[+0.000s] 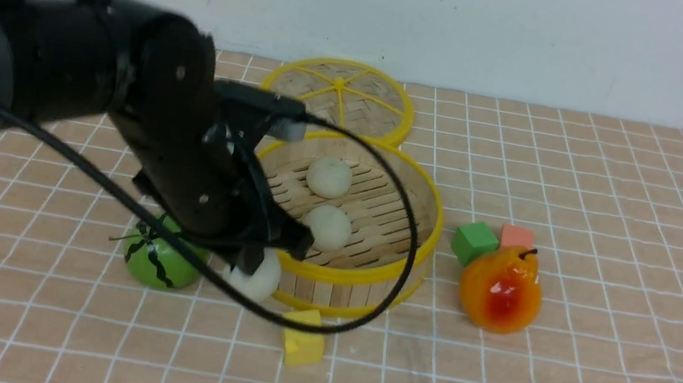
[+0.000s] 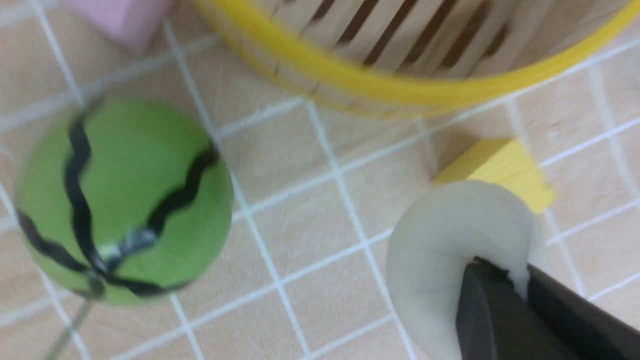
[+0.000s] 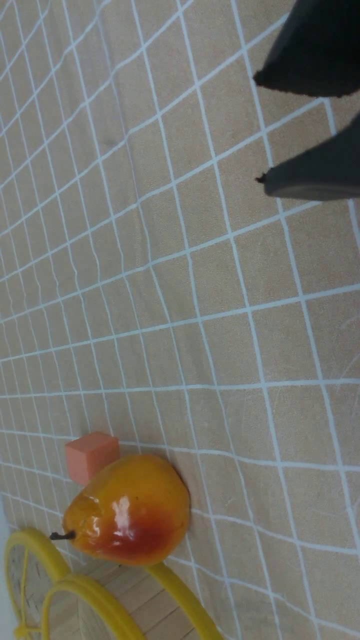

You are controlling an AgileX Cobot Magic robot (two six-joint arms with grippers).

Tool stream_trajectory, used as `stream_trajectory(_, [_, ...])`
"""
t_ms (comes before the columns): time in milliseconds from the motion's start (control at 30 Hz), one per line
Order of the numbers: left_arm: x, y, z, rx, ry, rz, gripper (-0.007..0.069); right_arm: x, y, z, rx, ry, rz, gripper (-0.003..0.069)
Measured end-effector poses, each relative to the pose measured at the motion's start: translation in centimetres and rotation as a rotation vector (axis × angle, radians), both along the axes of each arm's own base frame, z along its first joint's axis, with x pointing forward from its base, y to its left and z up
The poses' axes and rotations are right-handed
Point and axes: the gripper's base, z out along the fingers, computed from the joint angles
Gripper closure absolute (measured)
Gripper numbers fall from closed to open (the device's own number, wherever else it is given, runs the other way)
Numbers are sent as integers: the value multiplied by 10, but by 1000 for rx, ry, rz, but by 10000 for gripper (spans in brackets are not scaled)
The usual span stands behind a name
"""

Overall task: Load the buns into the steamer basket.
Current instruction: Use the left arm to put the steamed stuffed bun into the steamer

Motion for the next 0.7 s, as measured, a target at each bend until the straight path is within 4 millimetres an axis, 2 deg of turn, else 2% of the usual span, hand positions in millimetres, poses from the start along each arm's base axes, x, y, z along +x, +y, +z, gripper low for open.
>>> stream_trajectory(133, [8, -4, 25, -33, -71, -11, 634, 0, 0, 0, 0, 0, 0, 418])
stream_trajectory(367, [21, -16, 47, -172, -182, 9, 634, 0, 0, 0, 0, 0, 0, 418])
stream_trajectory(500, [35, -27, 47, -234, -212, 12, 634, 0, 0, 0, 0, 0, 0, 418])
stream_trajectory(700, [82, -55, 17, -317, -258, 16, 634, 0, 0, 0, 0, 0, 0, 418])
